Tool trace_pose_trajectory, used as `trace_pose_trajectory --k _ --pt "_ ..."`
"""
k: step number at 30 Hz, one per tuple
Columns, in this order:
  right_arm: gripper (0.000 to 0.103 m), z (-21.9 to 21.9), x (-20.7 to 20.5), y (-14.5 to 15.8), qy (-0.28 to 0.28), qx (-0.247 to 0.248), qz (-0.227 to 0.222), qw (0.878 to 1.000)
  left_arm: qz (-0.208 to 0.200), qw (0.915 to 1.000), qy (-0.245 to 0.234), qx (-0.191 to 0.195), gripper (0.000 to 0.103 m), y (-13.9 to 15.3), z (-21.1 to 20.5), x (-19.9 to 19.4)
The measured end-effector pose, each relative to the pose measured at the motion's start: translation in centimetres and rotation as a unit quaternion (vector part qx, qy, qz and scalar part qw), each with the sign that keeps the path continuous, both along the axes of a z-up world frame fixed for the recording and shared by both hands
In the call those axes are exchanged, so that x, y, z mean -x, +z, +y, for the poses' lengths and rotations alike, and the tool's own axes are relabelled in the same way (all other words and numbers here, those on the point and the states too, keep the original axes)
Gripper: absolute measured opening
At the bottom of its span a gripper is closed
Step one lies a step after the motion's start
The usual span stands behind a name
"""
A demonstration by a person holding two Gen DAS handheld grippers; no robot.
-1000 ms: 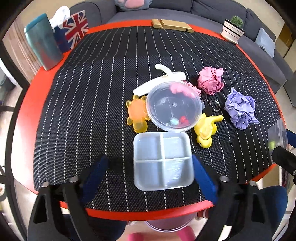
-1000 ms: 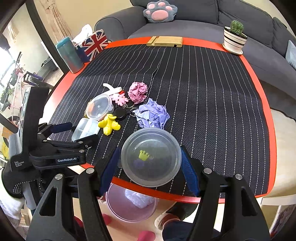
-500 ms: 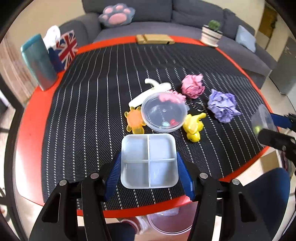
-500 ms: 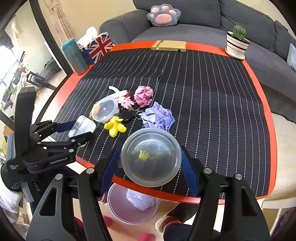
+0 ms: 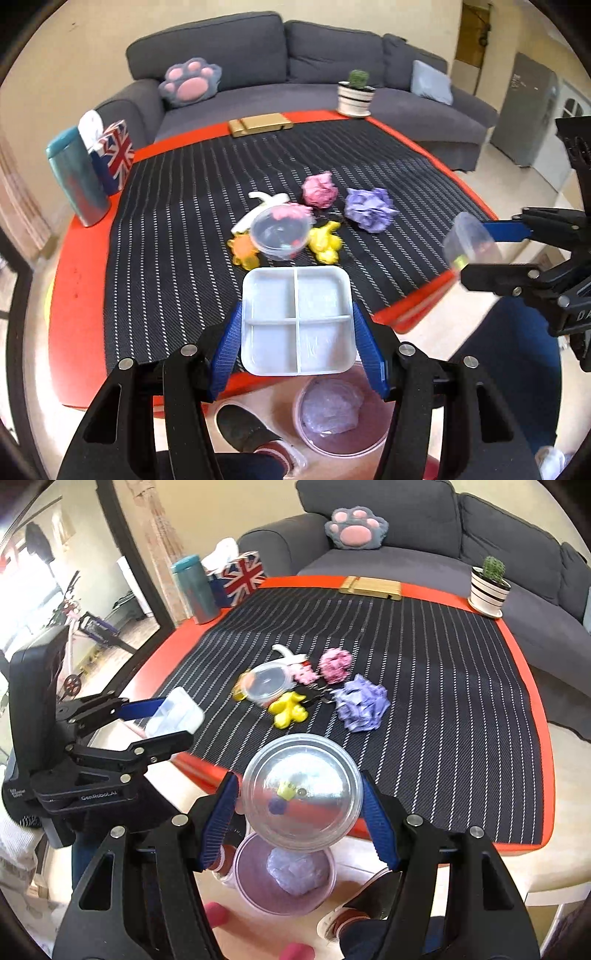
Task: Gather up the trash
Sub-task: 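Carry both items over the trash bin and open both grippers to drop them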
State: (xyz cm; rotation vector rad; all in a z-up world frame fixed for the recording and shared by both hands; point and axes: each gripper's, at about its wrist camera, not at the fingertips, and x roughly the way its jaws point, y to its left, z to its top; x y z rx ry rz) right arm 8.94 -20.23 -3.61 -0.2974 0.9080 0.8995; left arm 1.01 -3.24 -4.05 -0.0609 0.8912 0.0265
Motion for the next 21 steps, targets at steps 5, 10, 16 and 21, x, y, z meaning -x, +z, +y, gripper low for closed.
trace_pose_trajectory --k 5,10,16,21 --pt "0.065 -0.6 2.5 -0.3 0.018 0.002 0.000 1.000 -0.007 0.9998 -0.017 0.012 0.057 0.1 -0.8 1.8" --pt "0.065 -1.0 4.2 -1.1 0.034 0.004 0.006 0.999 -0.012 0.9988 -0.037 0.028 0.057 -0.1 -1.6 3.8" --pt "0.066 -0.7 5.8 -2.7 0.056 0.008 0.019 0.998 -0.016 0.9986 -0.035 0.037 0.057 -0.3 -1.5 5.6" --pt "0.083 -0.7 6.2 -3.4 0.054 0.006 0.026 0.998 -0.014 0.9988 -0.028 0.039 0.057 -0.7 -1.3 6.4"
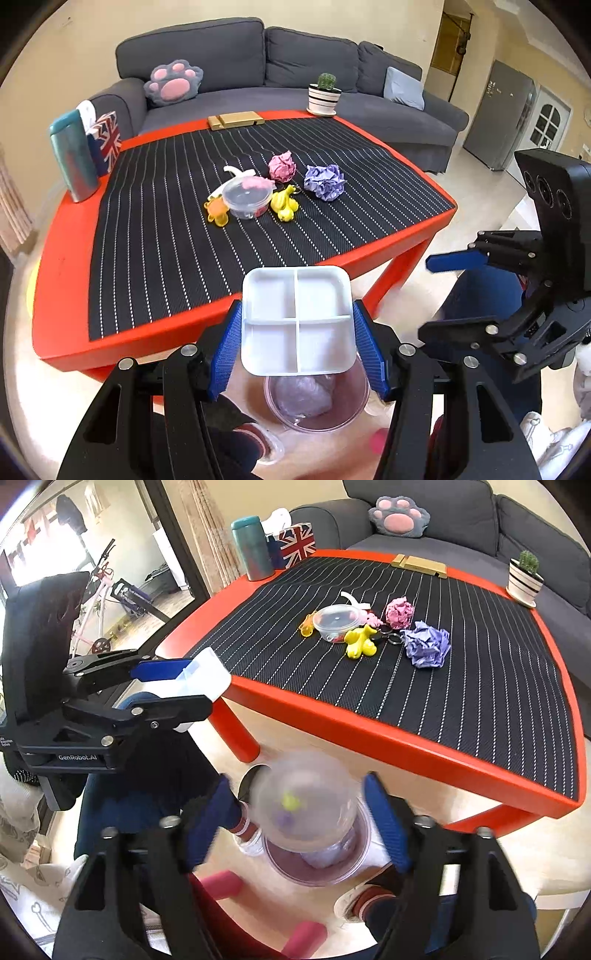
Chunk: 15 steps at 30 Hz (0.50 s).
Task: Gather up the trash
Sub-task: 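Carry both items over the trash bin and open both grippers to drop them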
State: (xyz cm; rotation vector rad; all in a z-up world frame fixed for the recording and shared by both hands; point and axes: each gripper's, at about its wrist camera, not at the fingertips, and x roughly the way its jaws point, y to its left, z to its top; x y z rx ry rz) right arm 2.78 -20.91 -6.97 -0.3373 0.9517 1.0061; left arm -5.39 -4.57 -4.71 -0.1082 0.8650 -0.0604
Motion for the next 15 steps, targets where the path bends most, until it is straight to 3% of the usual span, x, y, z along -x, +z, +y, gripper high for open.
trace_pose_trajectory --k 15 --pt "0.090 -2.4 -1.3 0.7 -0.048 -0.008 -0.007 0.999 0.011 0.9994 -0.034 -0.004 0.057 -0.6 -1.7 -0.2"
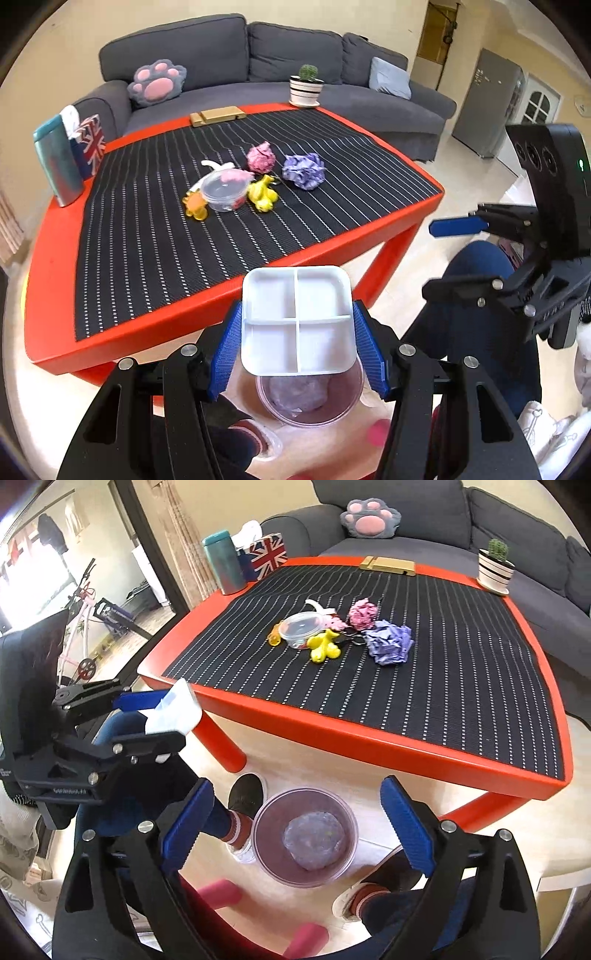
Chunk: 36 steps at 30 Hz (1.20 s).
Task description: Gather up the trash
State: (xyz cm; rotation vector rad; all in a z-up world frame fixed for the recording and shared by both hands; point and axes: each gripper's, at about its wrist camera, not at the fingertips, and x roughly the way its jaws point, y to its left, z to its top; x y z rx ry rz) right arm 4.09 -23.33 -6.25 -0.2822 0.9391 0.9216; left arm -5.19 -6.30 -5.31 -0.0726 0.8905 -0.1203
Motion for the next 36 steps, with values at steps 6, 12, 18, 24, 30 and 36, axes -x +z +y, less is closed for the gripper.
trace_pose_trajectory --k 6,12,18,24,30,36 --pt "0.090 -0.9 -0.6 0.0 -0.015 -0.003 0.000 1.000 0.008 0.9998 -0.019 0.000 0.057 -0.3 -1.1 -0.2" --pt "0.091 -1.6 -1.0 0.4 -0.028 -0.006 -0.002 1.000 -0.005 0.9998 -0.016 0.014 0.090 0.1 -1.2 -0.4" --pt "0.093 -1.6 -1.1 0.3 -0.028 -0.006 -0.001 1.000 -0.002 0.9999 0.008 0.009 0.095 0.0 -0.4 -0.7" --pt "0.094 -1.3 -1.2 0.1 -0.025 -0.005 0.002 1.000 0.000 0.9998 0.019 0.005 0.095 0.0 0.1 -0.7" --pt "0.095 -1.1 -1.1 0.2 -0.021 -0.006 0.002 1.000 -0.001 0.9997 0.022 0.005 0.095 0.0 0.3 -0.7" --pt "0.095 -1.1 -1.0 0.6 -0.022 -0.007 0.000 1.000 -0.003 0.9996 0.028 0.005 0.095 0.3 0.7 -0.7"
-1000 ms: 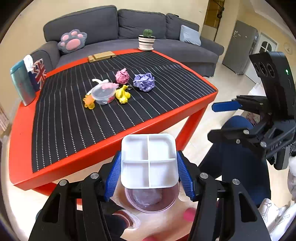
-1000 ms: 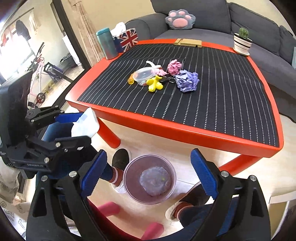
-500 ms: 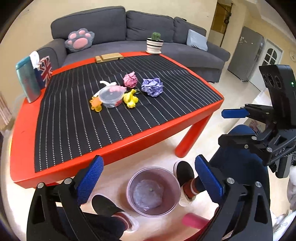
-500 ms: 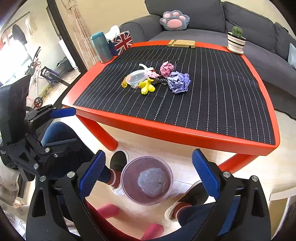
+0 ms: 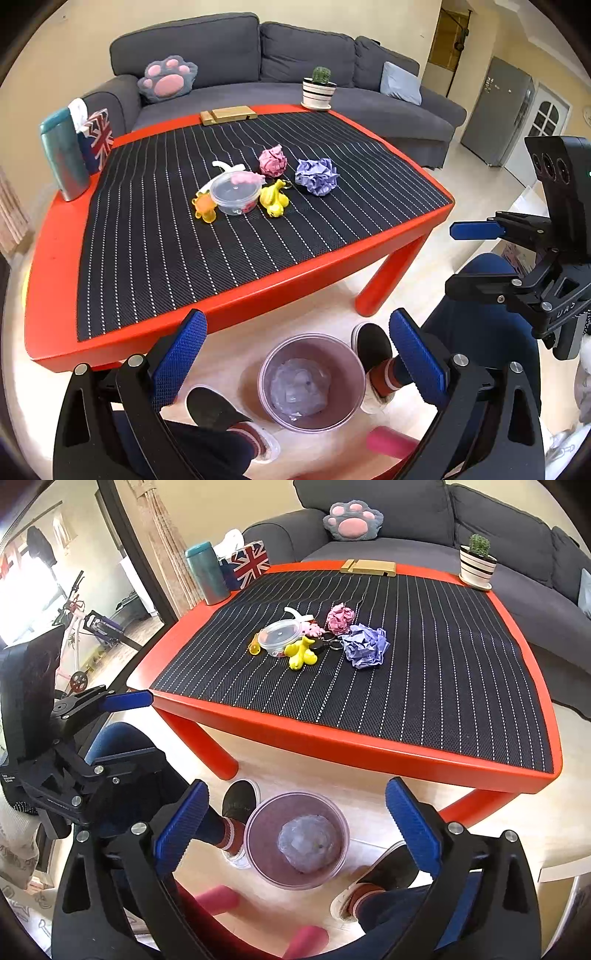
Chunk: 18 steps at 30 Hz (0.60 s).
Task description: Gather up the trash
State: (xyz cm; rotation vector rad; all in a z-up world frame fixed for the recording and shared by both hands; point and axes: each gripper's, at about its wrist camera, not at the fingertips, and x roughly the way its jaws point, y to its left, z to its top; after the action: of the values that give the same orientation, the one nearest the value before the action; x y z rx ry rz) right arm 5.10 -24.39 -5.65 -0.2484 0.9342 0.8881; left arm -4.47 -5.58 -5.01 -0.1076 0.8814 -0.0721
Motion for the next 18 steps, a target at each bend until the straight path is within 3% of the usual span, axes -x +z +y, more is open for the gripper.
trace_pose_trajectory --k 18 --pt "0.095 2.2 -4.1 3.6 0.003 0.000 -0.029 1.000 -0.023 0.9995 0.020 0.006 0.095 2.8 3.1 -2.4"
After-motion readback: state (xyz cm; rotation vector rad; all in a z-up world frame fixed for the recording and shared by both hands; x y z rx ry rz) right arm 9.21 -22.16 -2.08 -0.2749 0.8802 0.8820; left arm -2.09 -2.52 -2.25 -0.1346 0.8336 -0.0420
